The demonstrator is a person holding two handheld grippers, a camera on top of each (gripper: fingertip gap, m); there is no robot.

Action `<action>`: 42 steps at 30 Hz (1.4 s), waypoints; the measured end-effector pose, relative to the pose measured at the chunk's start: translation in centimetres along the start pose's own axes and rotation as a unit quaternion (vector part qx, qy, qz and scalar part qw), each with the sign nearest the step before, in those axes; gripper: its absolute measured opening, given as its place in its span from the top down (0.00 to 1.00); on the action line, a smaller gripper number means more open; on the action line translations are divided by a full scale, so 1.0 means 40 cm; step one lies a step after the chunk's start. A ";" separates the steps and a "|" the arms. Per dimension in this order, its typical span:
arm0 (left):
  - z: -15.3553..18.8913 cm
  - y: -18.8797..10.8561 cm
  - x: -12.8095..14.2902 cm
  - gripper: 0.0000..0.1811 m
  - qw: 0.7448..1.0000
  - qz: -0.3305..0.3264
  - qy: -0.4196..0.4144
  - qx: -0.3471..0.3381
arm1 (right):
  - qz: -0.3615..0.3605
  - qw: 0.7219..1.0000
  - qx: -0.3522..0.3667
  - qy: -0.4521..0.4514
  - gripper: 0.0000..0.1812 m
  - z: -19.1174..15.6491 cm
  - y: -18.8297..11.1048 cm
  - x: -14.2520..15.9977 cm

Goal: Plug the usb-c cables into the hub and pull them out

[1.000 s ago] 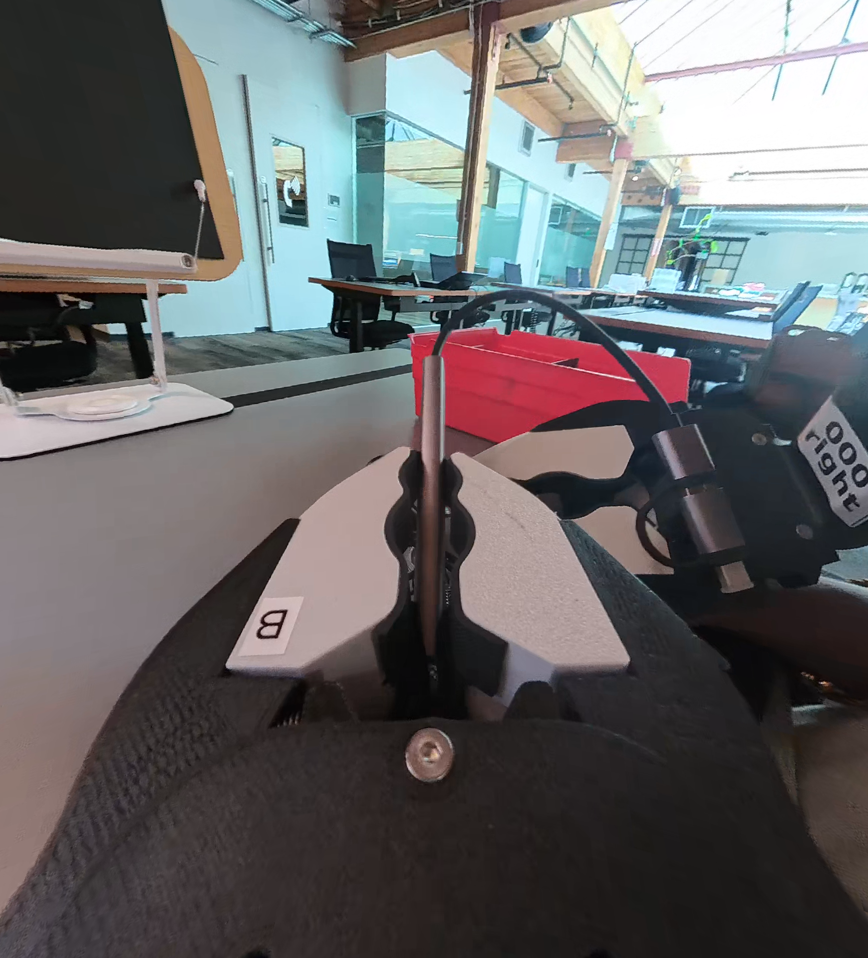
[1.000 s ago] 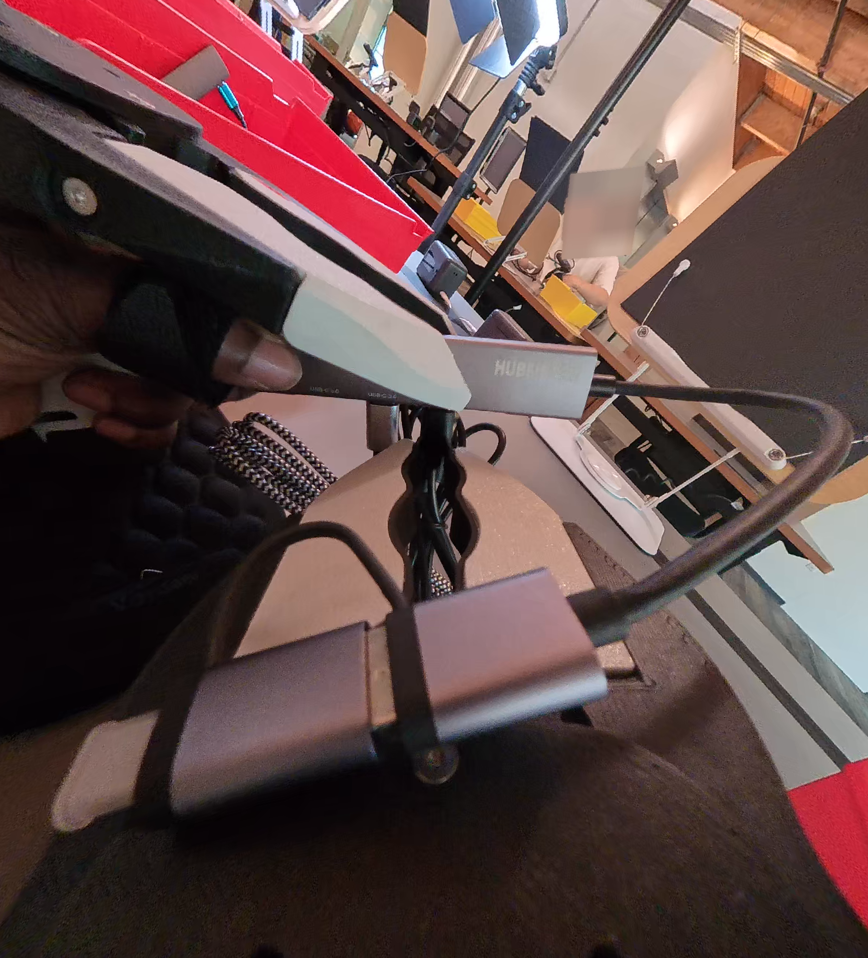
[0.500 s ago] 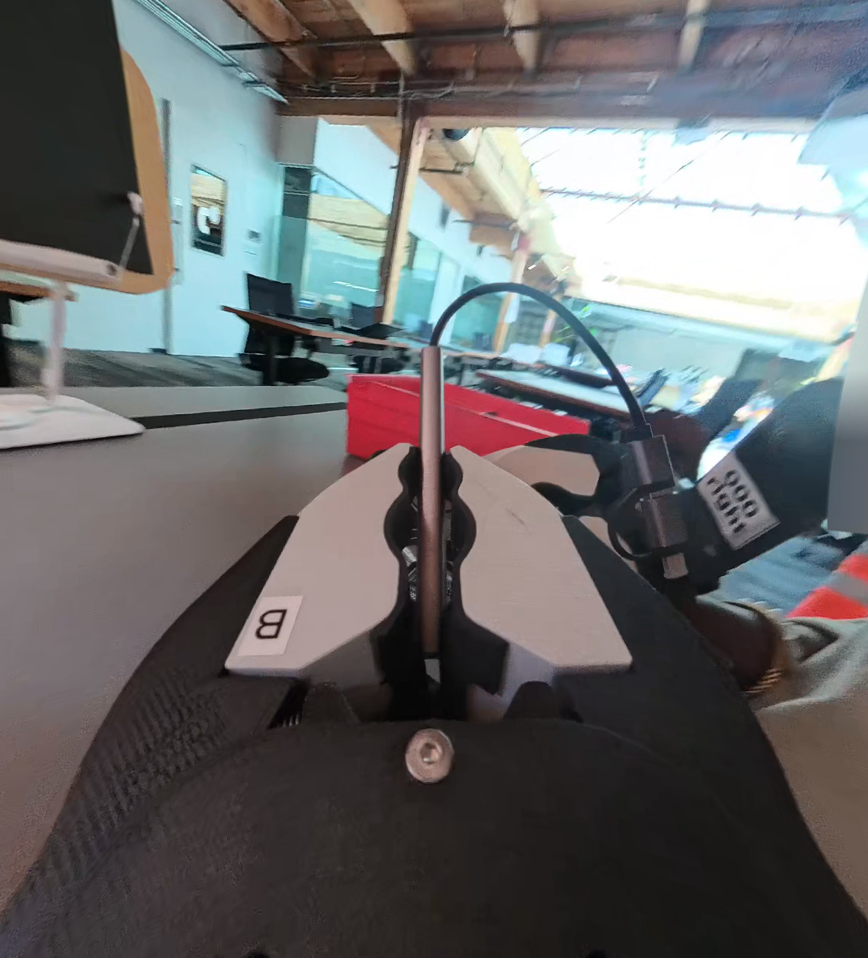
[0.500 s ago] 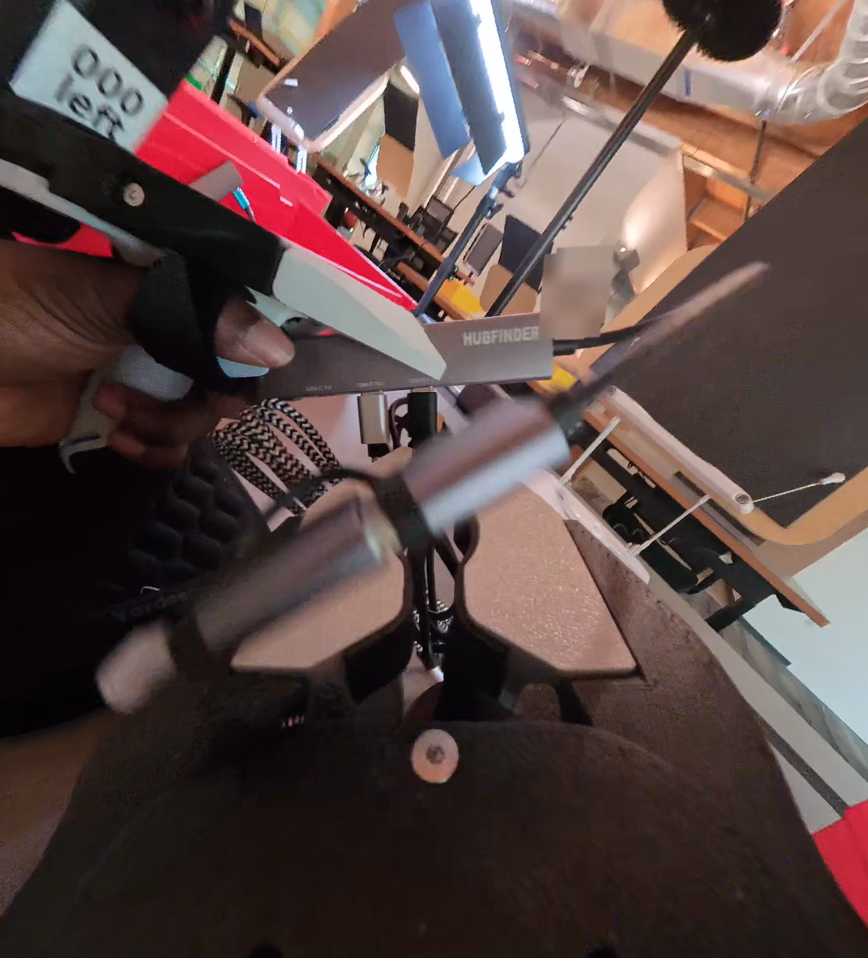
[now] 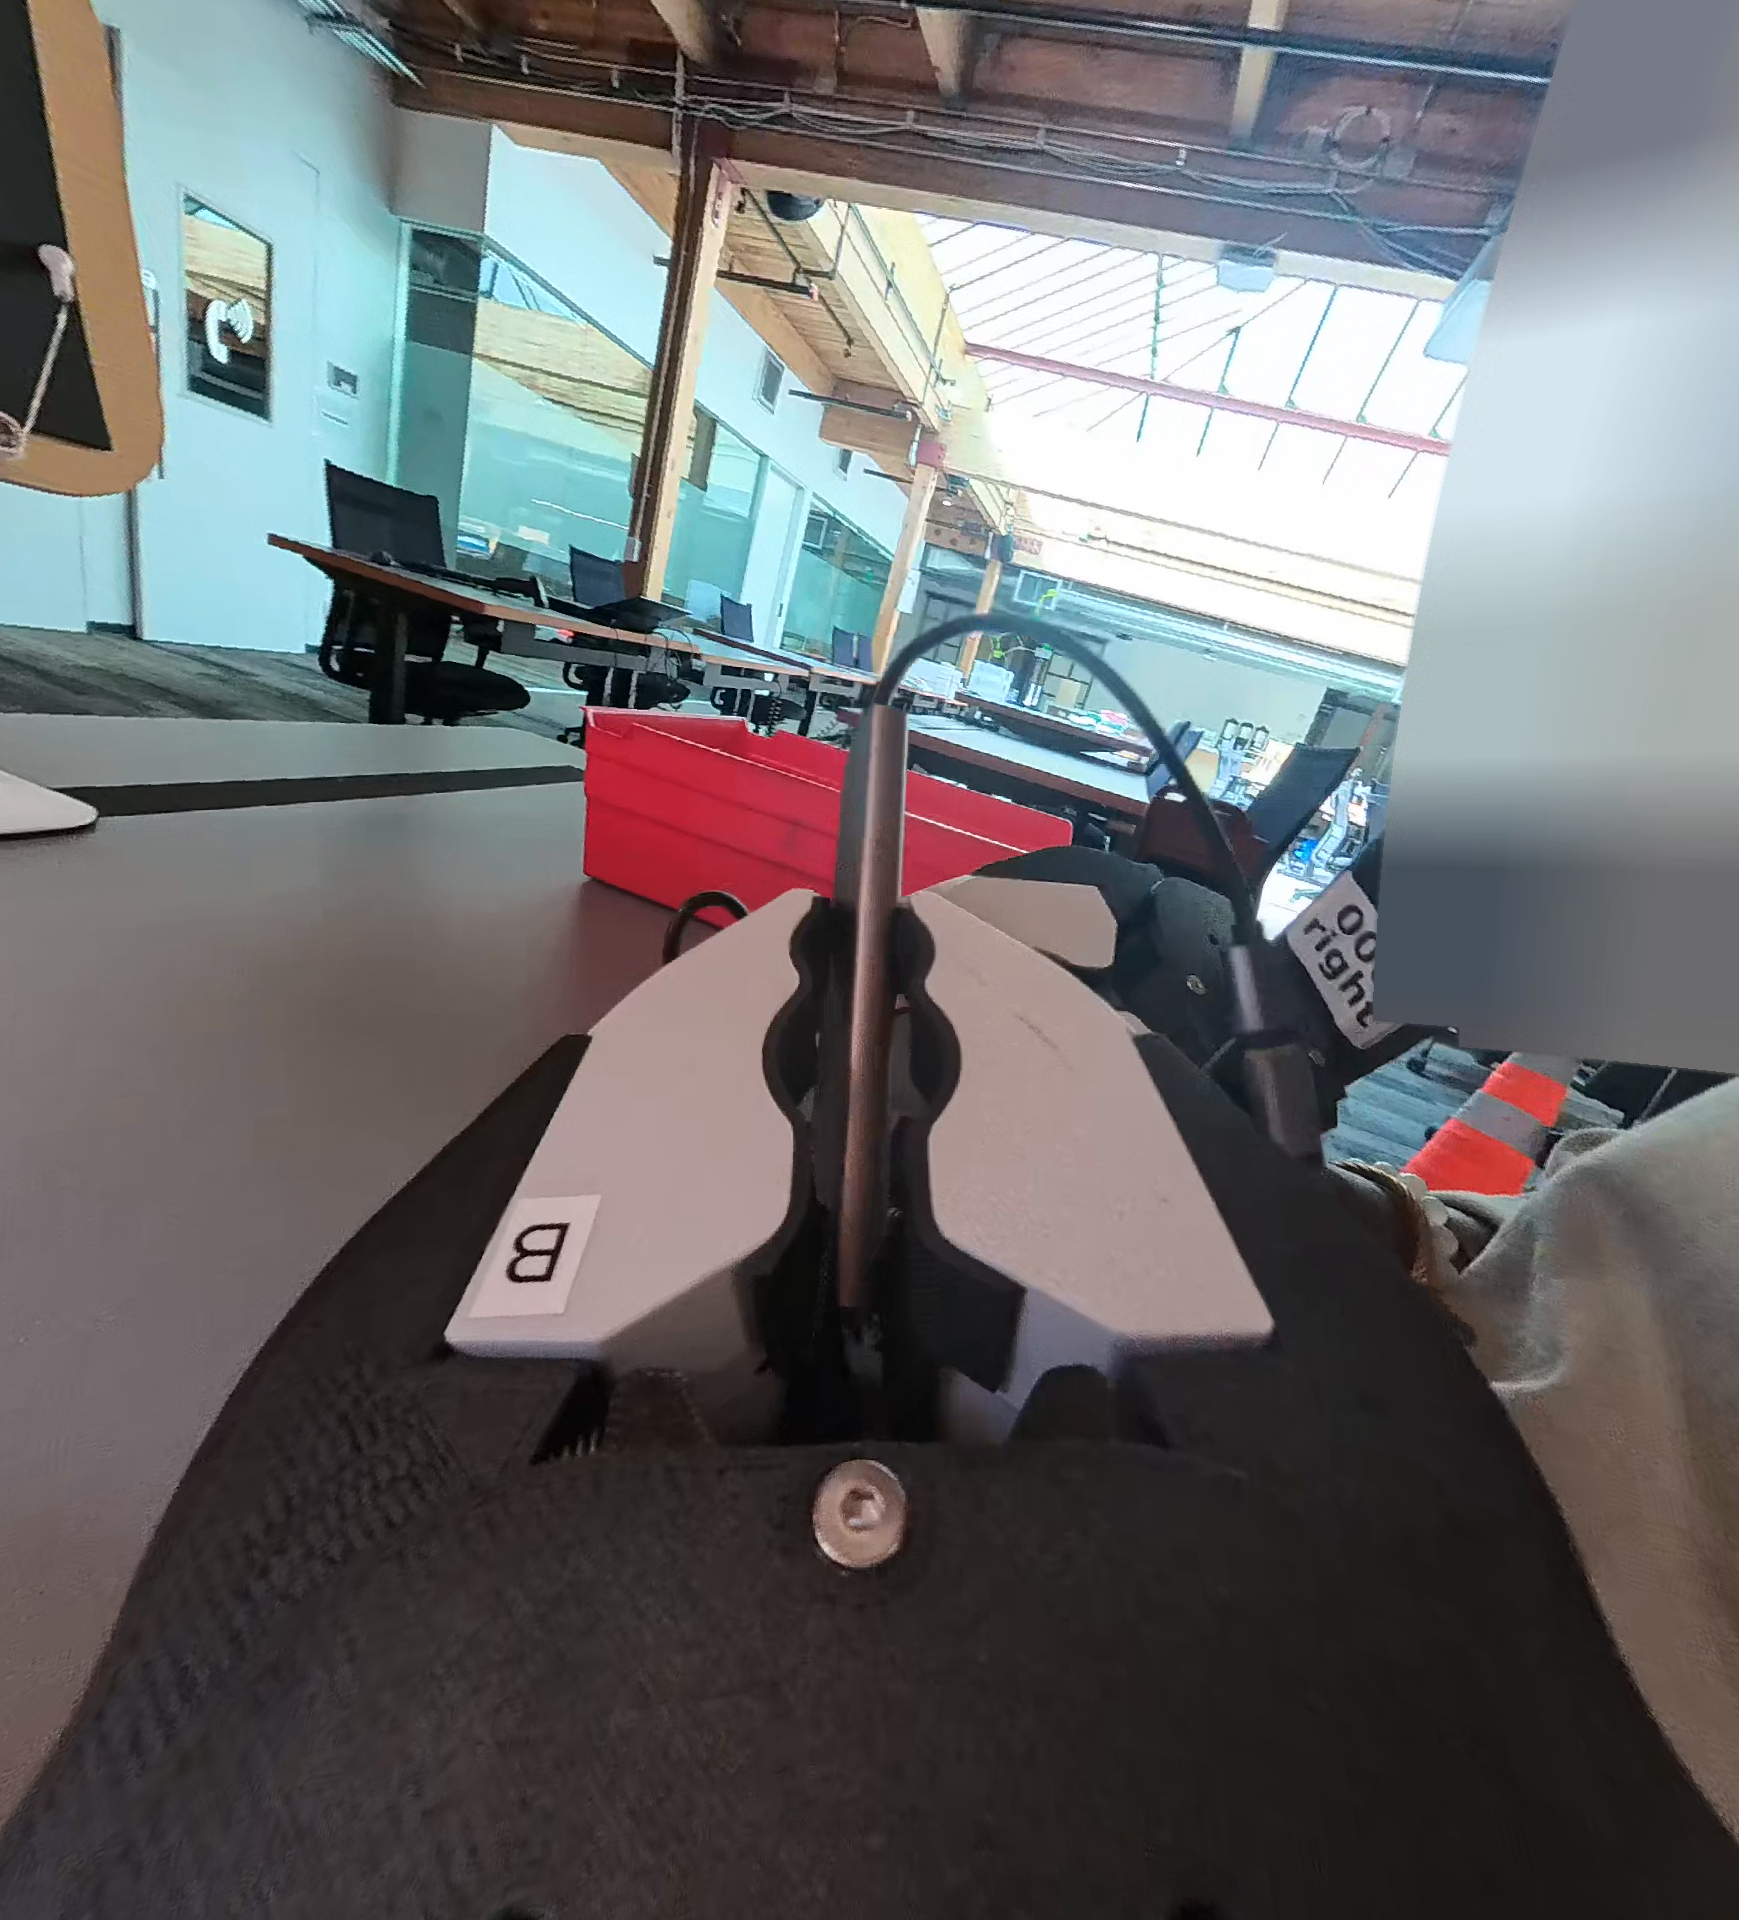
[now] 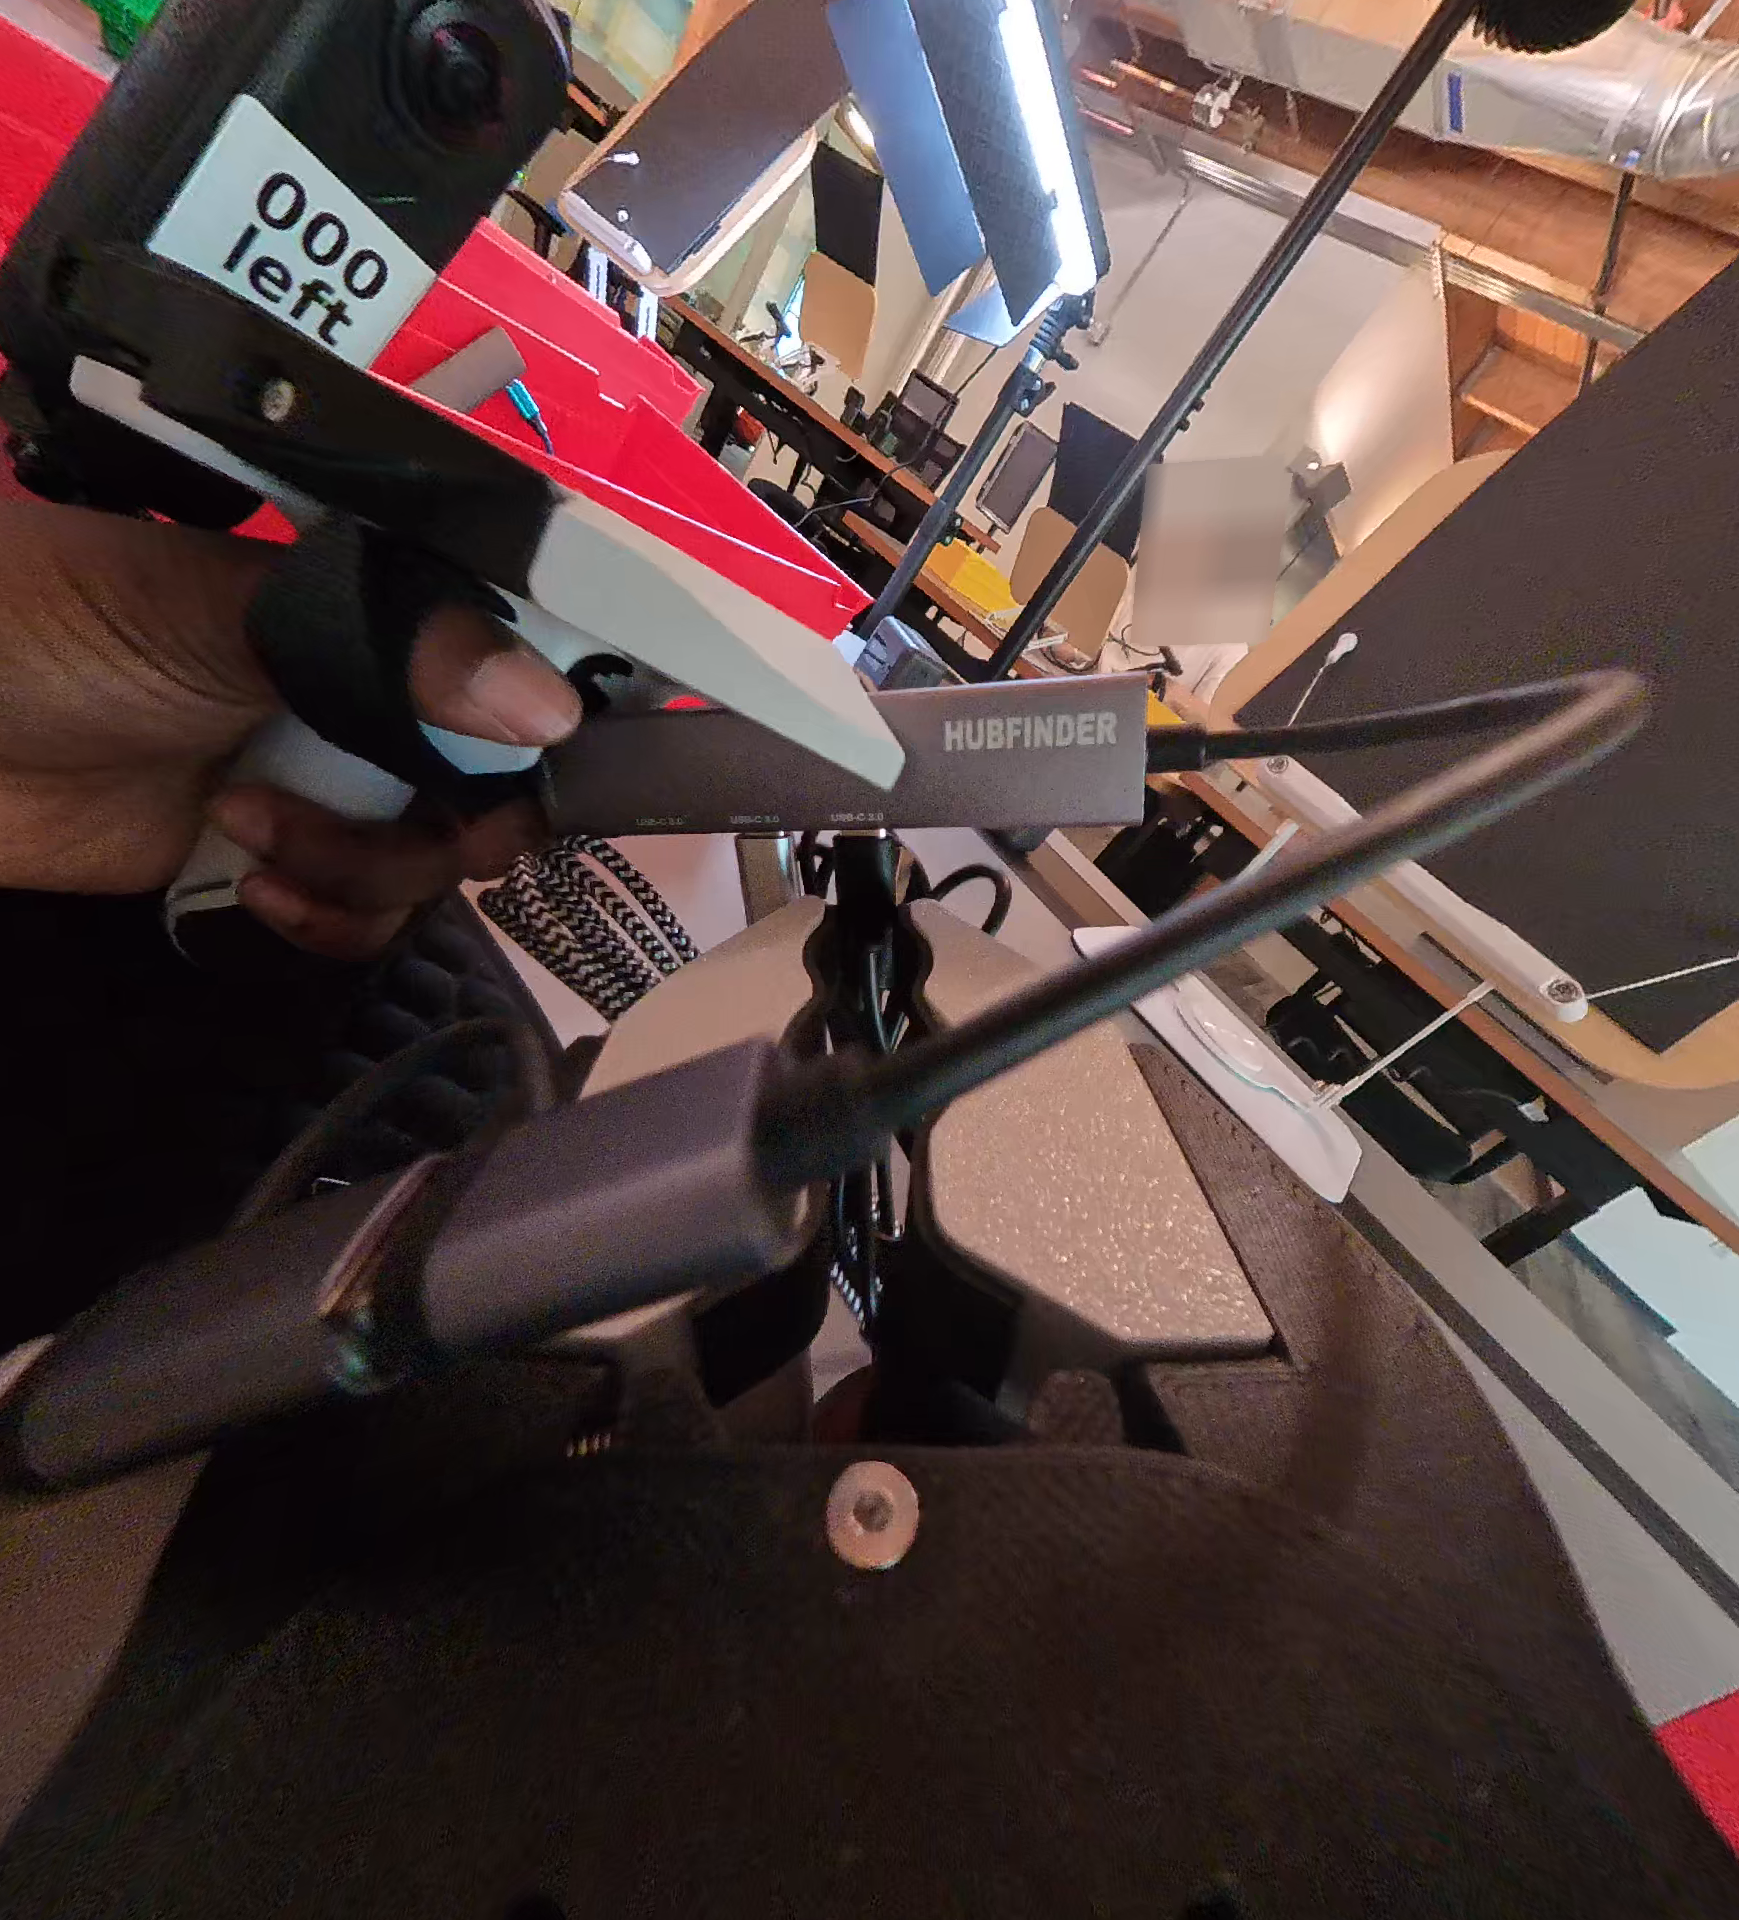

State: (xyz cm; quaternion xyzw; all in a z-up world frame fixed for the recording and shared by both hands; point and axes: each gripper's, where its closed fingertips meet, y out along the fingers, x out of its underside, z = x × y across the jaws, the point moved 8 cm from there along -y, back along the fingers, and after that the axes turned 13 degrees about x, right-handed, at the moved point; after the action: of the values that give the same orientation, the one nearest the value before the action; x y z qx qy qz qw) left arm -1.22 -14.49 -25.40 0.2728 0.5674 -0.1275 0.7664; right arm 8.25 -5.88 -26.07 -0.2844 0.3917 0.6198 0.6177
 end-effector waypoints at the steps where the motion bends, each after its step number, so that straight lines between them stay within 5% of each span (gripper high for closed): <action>1: 0.003 -0.002 -0.004 0.92 1.000 0.008 0.005 0.004 | -0.004 1.000 0.003 0.003 0.95 0.003 0.000 0.001; 3: 0.000 -0.015 -0.013 0.71 0.999 0.041 0.010 -0.023 | -0.006 1.000 0.009 0.003 0.94 0.010 -0.003 0.004; 4: 0.001 -0.019 -0.015 0.69 0.999 0.045 0.011 -0.027 | -0.004 1.000 0.009 0.008 0.95 0.013 -0.006 0.004; 7: 0.011 -0.001 -0.007 0.71 1.000 -0.009 0.027 -0.013 | -0.002 1.000 0.012 0.016 0.95 0.016 -0.008 0.003; 10: 0.019 0.014 0.000 0.90 0.996 -0.053 0.066 -0.035 | 0.001 1.000 0.012 0.027 0.95 0.021 -0.013 0.003; 12: 0.022 0.015 -0.002 0.94 0.994 -0.055 0.080 -0.050 | 0.007 0.999 0.014 0.038 0.95 0.025 -0.015 0.002; 19: 0.005 -0.009 -0.011 0.95 1.000 0.026 -0.001 -0.017 | 0.061 0.996 0.026 0.052 0.91 0.024 -0.020 -0.017; 24: 0.007 0.003 -0.004 0.95 1.000 0.007 -0.017 0.023 | 0.062 0.994 -0.010 0.093 0.90 0.026 -0.016 -0.015; 35: 0.022 0.004 -0.007 0.97 0.991 0.006 0.085 -0.100 | -0.046 0.998 0.019 0.036 0.96 -0.022 0.013 -0.021; 42: 0.005 0.006 -0.003 0.97 0.991 0.007 0.067 -0.114 | -0.072 0.997 0.016 0.023 0.97 -0.035 0.022 -0.008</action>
State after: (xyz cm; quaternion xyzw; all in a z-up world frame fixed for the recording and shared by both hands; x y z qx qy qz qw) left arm -0.98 -14.41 -25.18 0.1954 0.6262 -0.0378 0.7538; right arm 7.23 -7.16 -26.43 -0.3161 0.3938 0.5605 0.6564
